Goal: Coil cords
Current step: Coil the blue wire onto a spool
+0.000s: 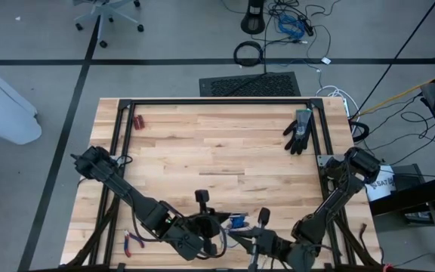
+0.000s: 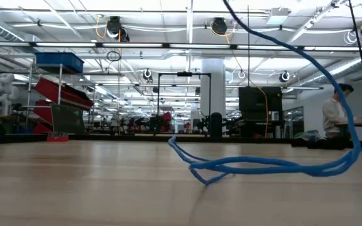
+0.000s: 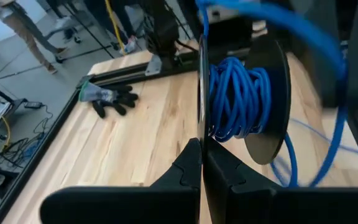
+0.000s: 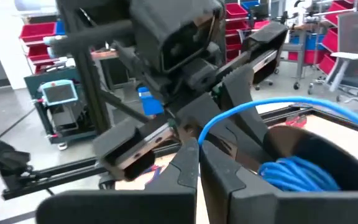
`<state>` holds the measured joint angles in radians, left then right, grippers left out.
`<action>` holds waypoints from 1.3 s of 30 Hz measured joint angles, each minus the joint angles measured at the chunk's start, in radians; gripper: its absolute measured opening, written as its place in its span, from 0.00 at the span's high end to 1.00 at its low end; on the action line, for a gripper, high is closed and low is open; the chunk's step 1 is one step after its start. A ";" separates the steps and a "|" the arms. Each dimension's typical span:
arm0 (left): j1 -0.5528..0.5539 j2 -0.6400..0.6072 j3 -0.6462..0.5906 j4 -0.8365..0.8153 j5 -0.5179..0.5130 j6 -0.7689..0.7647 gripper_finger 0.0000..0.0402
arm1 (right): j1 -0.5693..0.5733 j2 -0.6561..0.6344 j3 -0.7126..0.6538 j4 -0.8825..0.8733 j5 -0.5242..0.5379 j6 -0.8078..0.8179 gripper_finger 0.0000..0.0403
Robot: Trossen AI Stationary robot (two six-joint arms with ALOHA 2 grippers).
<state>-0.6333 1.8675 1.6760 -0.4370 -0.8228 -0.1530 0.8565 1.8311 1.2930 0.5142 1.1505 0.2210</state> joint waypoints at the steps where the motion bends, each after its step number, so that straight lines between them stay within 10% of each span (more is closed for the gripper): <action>1: 0.002 0.001 0.000 0.009 -0.009 -0.003 0.98 | -0.002 0.001 0.000 -0.006 0.000 0.004 1.00; 39: 0.009 -0.003 0.053 0.107 -0.059 -0.069 0.98 | -0.042 0.103 0.000 -0.186 0.117 0.134 1.00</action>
<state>-0.6245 1.8648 1.7286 -0.3305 -0.8816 -0.2223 0.8150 1.9339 1.2933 0.3281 1.2680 0.3546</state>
